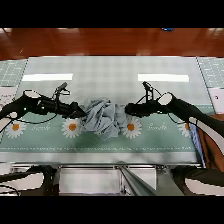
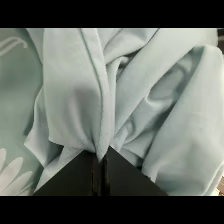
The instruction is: Fold the shirts.
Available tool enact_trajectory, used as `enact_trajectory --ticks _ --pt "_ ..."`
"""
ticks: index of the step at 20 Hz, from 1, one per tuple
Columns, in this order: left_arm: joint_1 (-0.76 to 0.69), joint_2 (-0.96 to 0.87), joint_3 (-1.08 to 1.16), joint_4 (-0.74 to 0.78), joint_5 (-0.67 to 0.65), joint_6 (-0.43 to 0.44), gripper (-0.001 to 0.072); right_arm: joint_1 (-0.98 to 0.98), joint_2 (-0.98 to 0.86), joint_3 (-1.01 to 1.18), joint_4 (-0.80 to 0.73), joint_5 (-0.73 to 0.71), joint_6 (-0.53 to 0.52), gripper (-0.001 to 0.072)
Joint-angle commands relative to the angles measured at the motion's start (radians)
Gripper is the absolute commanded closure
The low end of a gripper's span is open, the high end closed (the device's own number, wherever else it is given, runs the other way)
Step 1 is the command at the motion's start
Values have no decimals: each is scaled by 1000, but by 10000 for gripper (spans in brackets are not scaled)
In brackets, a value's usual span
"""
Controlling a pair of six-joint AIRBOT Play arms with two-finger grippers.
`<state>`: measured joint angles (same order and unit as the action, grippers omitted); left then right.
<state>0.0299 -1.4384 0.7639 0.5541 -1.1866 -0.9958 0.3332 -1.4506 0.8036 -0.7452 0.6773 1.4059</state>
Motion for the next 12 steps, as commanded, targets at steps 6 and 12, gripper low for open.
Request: enact_trajectory --ticks 6,12 --pt "74 36 116 0 -92 -15 689 -65 26 157 -57 130 -69 677" --pt "261 234 522 -120 -6 -163 689 -288 197 625 -188 333 9 678"
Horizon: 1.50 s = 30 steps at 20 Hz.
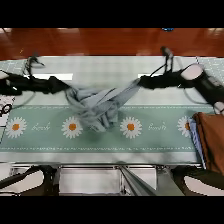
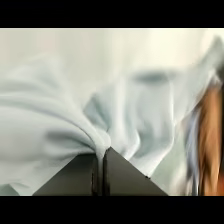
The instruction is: Fold the shirts.
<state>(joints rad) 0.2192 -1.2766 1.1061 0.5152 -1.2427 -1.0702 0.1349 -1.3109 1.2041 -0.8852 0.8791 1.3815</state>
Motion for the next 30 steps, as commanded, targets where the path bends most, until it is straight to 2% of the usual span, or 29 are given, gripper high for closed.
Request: enact_trajectory --ticks 1,4,8,13,15,20,23,26,28,30 --pt "83 88 269 -93 36 -100 689 -108 72 326 -65 177 36 678" --pt "102 136 529 -80 -43 -130 689 -130 150 571 -136 238 59 678" --pt "111 225 718 -31 -212 -185 689 -130 317 706 -182 245 55 678" --pt "111 443 722 168 -233 -227 689 -130 559 715 -336 346 63 678" --pt "103 528 721 228 -233 -226 689 -130 643 715 -353 375 64 678" --pt "-100 639 714 249 -289 -238 689 -130 747 715 -423 537 99 678" --pt "-170 655 627 249 -331 -263 689 -130 745 684 -441 657 126 677" --pt "-169 652 414 249 -330 -246 689 -130 745 517 -382 722 167 677" --pt "-170 639 191 249 -264 -205 688 -130 740 331 -373 686 162 677" --pt "-170 597 -63 241 -90 -198 688 -130 702 141 -378 608 145 677"
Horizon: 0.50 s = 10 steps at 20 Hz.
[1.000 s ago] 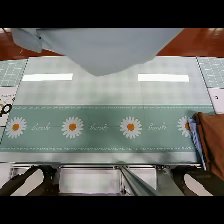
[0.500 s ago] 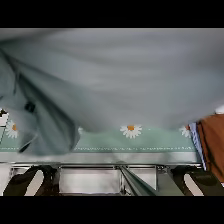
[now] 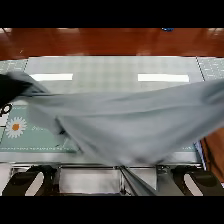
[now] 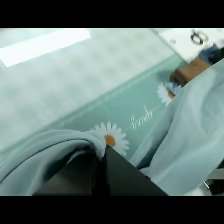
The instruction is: Fold the shirts.
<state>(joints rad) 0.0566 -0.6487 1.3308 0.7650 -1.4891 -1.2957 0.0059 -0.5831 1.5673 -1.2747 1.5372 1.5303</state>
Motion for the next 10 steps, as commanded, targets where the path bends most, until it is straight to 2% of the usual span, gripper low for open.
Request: enact_trajectory --ticks 1,2,3,5,10 --pt "-7 -68 -382 -29 245 47 688 -1 -65 -293 11 -109 -15 677" --pt "-7 -129 -451 -59 337 106 688 -1 -124 -340 11 -183 -32 677" --pt "-7 -201 -478 -75 411 129 688 -1 -197 -350 11 -243 -48 677" --pt "-7 -379 -444 -102 513 137 688 -1 -383 -318 27 -375 -82 677" --pt "-14 -817 -117 -130 558 133 688 1 -872 -84 173 -496 -106 677"
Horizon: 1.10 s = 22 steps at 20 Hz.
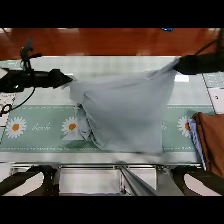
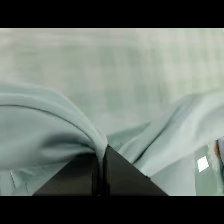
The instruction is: Fold the shirts.
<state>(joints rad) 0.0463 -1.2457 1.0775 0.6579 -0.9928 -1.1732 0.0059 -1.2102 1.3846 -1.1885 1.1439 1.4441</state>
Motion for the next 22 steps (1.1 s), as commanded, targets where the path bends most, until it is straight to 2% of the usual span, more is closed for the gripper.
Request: enact_trajectory --ticks 1,4,5,6,7,8,9,11,13,15,17,19,21,22 --pt "-7 -283 201 -23 60 -3 688 1 -332 151 125 -122 -19 677" --pt "-9 -414 338 -23 -22 -132 674 0 -509 253 200 -143 -5 676" --pt "-7 -438 367 -21 -80 -133 503 0 -542 268 199 -144 -2 608" --pt "1 -449 391 11 -148 -120 199 -5 -558 271 198 -146 13 366" --pt "16 -449 417 94 -196 -115 195 -17 -561 271 189 -137 16 304" --pt "42 -447 453 202 -270 -139 196 -40 -555 277 179 -101 21 305" --pt "80 -441 486 309 -356 -215 196 -78 -539 283 167 -35 23 306" --pt "175 -396 481 359 -459 -246 197 -174 -491 282 115 135 28 312" --pt "264 -309 388 307 -489 -235 197 -267 -430 242 56 296 39 318" --pt "303 -177 140 193 -502 -165 198 -339 -304 80 33 336 -13 351" --pt "293 -49 -154 69 -428 -108 198 -396 -146 -154 26 235 -25 350" --pt "262 31 -412 -50 -402 7 198 -434 -6 -385 82 151 -61 342" --pt "238 42 -563 -105 -381 66 198 -447 103 -571 150 124 -132 331" --pt "227 39 -607 -106 -345 66 198 -447 147 -647 170 107 -158 329"
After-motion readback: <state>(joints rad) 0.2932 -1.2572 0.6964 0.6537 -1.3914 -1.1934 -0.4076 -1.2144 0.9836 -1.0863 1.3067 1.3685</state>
